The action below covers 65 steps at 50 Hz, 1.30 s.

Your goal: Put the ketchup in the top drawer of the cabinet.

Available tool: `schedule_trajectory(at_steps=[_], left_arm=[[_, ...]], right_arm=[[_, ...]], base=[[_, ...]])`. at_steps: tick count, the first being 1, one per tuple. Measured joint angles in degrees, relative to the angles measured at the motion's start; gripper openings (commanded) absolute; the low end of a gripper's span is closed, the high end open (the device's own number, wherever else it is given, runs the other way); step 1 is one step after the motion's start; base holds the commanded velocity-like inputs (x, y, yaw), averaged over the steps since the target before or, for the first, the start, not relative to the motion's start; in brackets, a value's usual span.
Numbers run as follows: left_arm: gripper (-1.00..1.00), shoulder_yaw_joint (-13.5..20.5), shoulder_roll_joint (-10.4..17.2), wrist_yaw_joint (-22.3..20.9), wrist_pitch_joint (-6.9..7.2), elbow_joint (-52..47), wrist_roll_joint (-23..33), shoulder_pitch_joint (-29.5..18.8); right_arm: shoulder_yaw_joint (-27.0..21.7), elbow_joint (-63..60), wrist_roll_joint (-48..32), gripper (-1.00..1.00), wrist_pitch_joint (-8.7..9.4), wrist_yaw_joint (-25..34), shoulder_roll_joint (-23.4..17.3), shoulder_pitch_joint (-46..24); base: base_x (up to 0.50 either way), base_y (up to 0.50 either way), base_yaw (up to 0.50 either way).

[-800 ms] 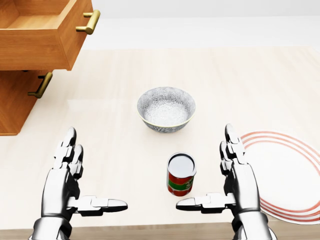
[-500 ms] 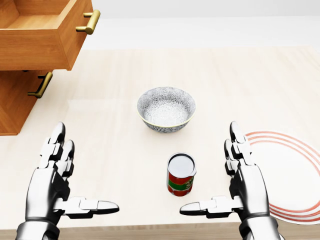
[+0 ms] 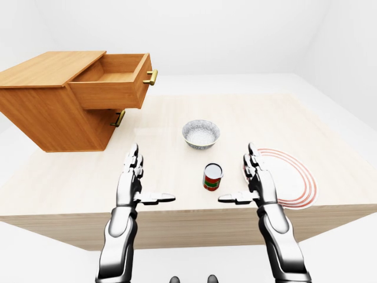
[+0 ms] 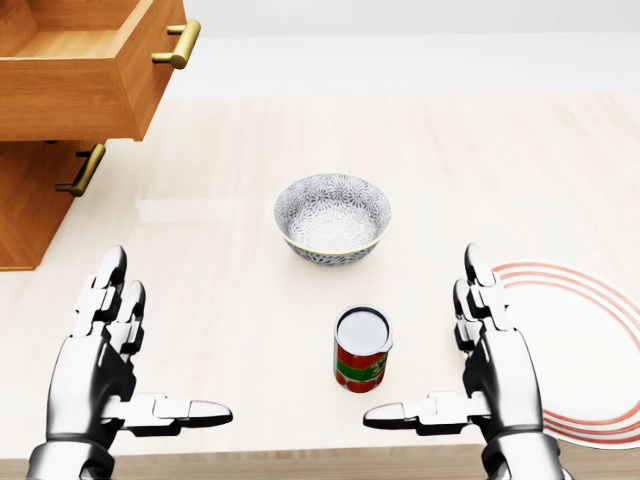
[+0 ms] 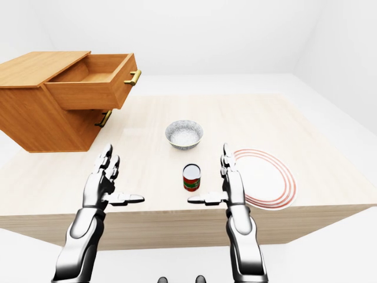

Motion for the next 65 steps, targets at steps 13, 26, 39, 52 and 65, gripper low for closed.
schedule_trajectory(at_steps=[13, 26, 39, 52, 65], left_arm=[[1.00, 1.6, 0.1, -3.0, 1.01, -10.7, -1.6, 4.9], [1.00, 3.5, -0.9, -6.8, 1.01, -23.1, -3.7, 11.7], [1.00, 5.3, -2.1, -9.4, 1.01, -29.8, -5.3, 15.3], [1.00, 6.4, -2.8, -10.8, 1.01, -33.1, -6.1, 17.2], [1.00, 7.1, -3.2, -11.5, 1.01, -34.2, -6.7, 17.5]], right_arm=[[1.7, -15.4, -1.5, 1.00, 0.48, 0.1, 0.5, 7.7], [5.2, -28.4, -3.4, 1.00, 0.48, -0.3, 0.3, 15.1], [8.2, -36.6, -4.5, 1.00, 0.48, -1.6, -0.9, 20.2], [9.0, -39.8, -3.9, 1.00, 0.48, -1.6, -1.5, 22.4], [9.0, -40.3, -2.6, 1.00, 0.48, -0.6, -1.7, 23.0]], base=[[0.00, 0.00, 0.00], [0.00, 0.00, 0.00], [0.00, 0.00, 0.00], [0.06, 0.00, 0.00], [0.44, 0.00, 0.00]])
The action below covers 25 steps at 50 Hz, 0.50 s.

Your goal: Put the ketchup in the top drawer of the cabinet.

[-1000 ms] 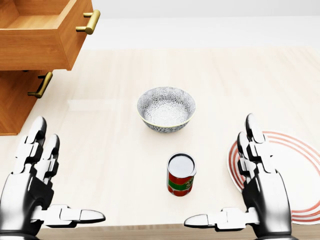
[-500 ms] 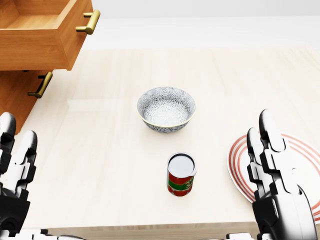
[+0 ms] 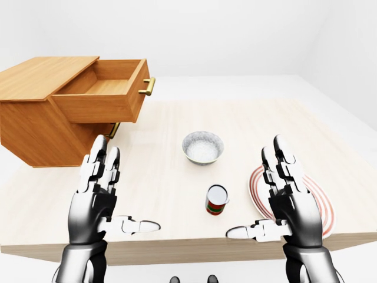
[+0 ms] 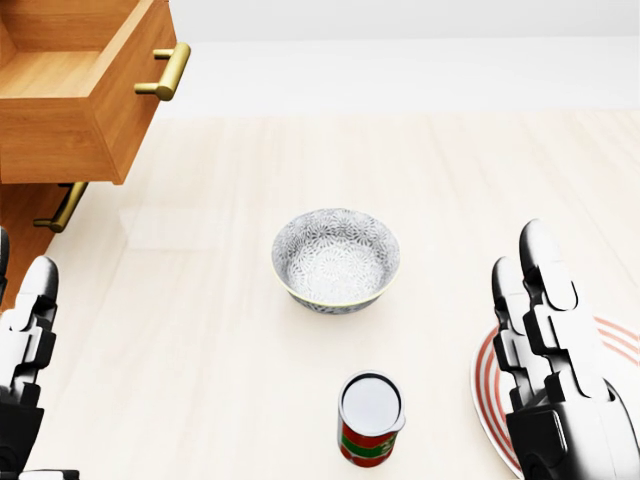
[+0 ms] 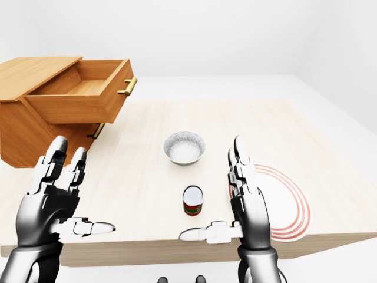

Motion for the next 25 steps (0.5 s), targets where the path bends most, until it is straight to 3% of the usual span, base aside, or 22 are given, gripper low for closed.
schedule_trajectory(at_steps=[17, 25], left_arm=[[1.00, 0.3, -0.1, -0.1, 0.00, -0.2, -0.3, -0.4], [1.00, 0.6, 0.0, -0.1, 0.00, -0.3, -0.4, -0.5]], right_arm=[[-0.6, 0.2, 0.5, 1.00, 0.00, 0.6, 0.3, -0.1], [-1.0, 0.5, 0.4, 1.00, 0.00, 0.2, 0.6, -0.4]], base=[[0.46, 0.00, 0.00], [0.00, 0.00, 0.00]])
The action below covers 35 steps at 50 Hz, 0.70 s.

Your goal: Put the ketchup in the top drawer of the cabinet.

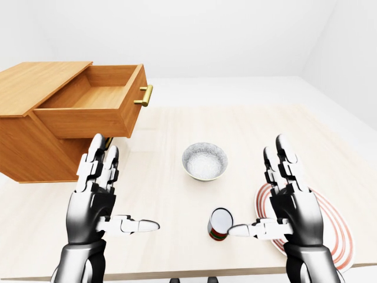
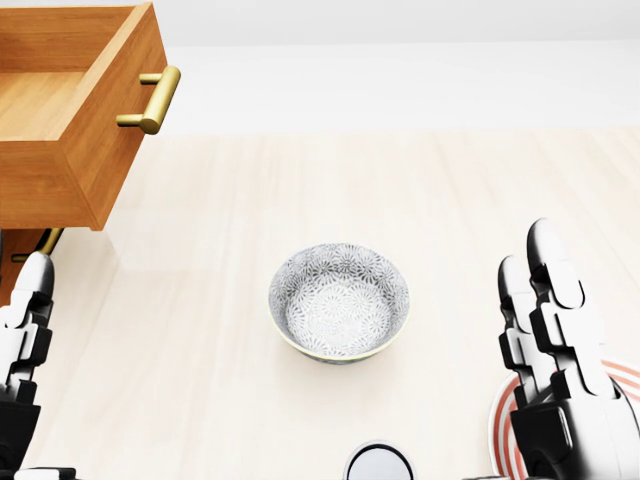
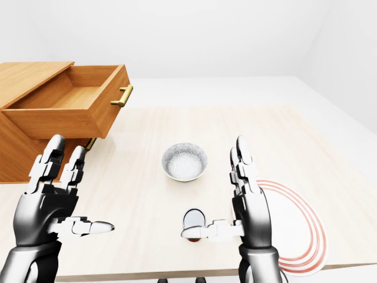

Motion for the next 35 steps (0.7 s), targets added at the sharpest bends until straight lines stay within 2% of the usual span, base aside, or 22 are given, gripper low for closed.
schedule_trajectory(at_steps=[6, 35], left_arm=[[1.00, 0.0, 0.0, 0.0, 0.00, 0.1, 0.0, 0.0], [1.00, 0.5, 0.0, -0.2, 0.00, -0.2, -0.4, -0.2]], right_arm=[[-0.2, 0.1, -0.7, 1.00, 0.00, -0.4, 0.1, -0.1], [-0.6, 1.6, -2.2, 1.00, 0.00, -1.0, 0.5, -1.1]], base=[[0.00, 0.06, 0.00], [0.04, 0.50, 0.00]])
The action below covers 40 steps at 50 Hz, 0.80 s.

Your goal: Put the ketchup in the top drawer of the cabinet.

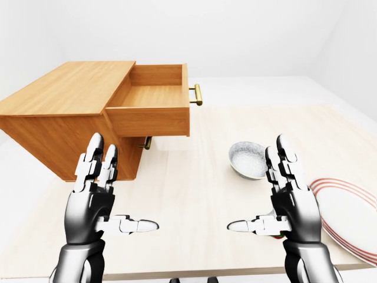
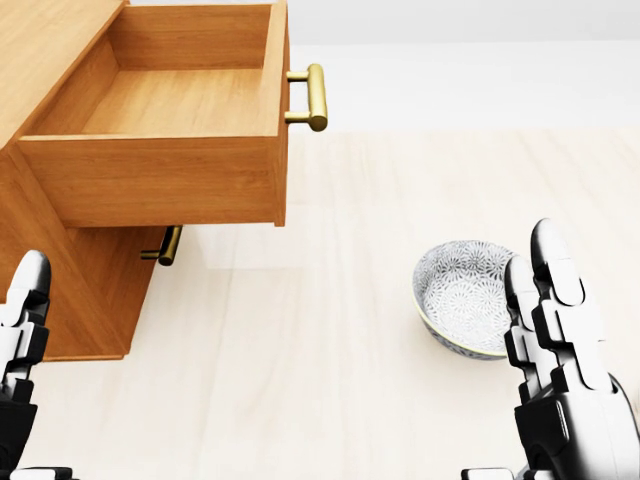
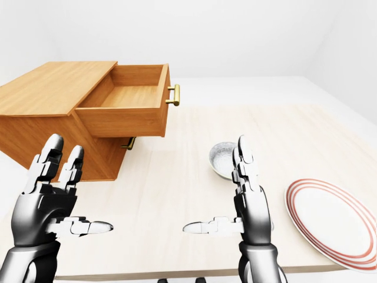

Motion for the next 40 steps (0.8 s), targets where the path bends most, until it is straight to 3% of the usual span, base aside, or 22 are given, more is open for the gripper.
schedule_trajectory(at_steps=[25, 35, 40], left_arm=[[1.00, 0.2, 0.0, -0.2, 0.00, -0.3, -0.2, 0.0], [1.00, 0.3, 0.0, -0.2, 0.00, -0.4, -0.2, 0.0], [1.00, 0.2, 0.0, -0.2, 0.00, -0.5, -0.2, 0.1]], right_arm=[[-0.3, 0.3, 0.0, 1.00, 0.00, 0.0, 0.2, -0.1], [-1.1, 0.3, 1.6, 1.00, 0.00, 0.2, 0.6, -0.5], [-1.1, -0.1, 2.1, 1.00, 0.00, 0.8, 0.5, 0.0]], base=[[0.05, 0.50, 0.00], [0.00, 0.00, 0.00], [0.42, 0.00, 0.00]])
